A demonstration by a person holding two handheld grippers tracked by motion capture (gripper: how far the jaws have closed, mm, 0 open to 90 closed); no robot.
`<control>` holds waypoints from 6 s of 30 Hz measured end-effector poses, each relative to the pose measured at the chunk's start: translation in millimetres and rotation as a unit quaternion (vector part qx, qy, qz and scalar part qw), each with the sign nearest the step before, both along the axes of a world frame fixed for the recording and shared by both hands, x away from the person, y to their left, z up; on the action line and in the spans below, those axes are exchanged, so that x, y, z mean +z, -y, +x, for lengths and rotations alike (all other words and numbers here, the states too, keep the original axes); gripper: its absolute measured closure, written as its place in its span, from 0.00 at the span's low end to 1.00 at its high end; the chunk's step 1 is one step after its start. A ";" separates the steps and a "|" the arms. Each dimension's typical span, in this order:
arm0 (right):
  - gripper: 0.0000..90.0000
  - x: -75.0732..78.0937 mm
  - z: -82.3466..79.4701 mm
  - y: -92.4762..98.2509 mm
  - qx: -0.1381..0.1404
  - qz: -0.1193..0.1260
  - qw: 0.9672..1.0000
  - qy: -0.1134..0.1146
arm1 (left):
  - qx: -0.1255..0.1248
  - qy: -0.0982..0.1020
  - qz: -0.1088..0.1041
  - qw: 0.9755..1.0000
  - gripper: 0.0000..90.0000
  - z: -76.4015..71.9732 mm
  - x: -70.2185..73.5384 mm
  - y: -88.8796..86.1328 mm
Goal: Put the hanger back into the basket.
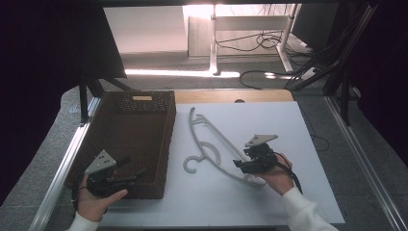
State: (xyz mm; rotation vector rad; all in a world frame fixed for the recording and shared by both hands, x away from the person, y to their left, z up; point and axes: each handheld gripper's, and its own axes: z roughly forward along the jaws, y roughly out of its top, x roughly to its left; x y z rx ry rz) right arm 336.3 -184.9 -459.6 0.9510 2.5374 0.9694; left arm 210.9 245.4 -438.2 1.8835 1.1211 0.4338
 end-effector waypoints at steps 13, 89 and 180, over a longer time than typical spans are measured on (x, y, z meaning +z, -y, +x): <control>0.52 -9.7 51.6 -51.4 0.017 -0.041 0.998 -0.052 | -0.004 0.003 0.006 1.000 0.27 3.2 -0.1 0.4; 0.91 69.5 73.5 -68.2 -0.022 0.136 0.987 -0.078 | -0.021 0.012 -0.021 0.999 0.28 6.9 6.7 8.5; 0.49 44.3 23.8 16.2 -0.059 0.227 0.971 -0.048 | -0.144 -0.106 -0.291 0.940 0.91 93.0 31.9 97.4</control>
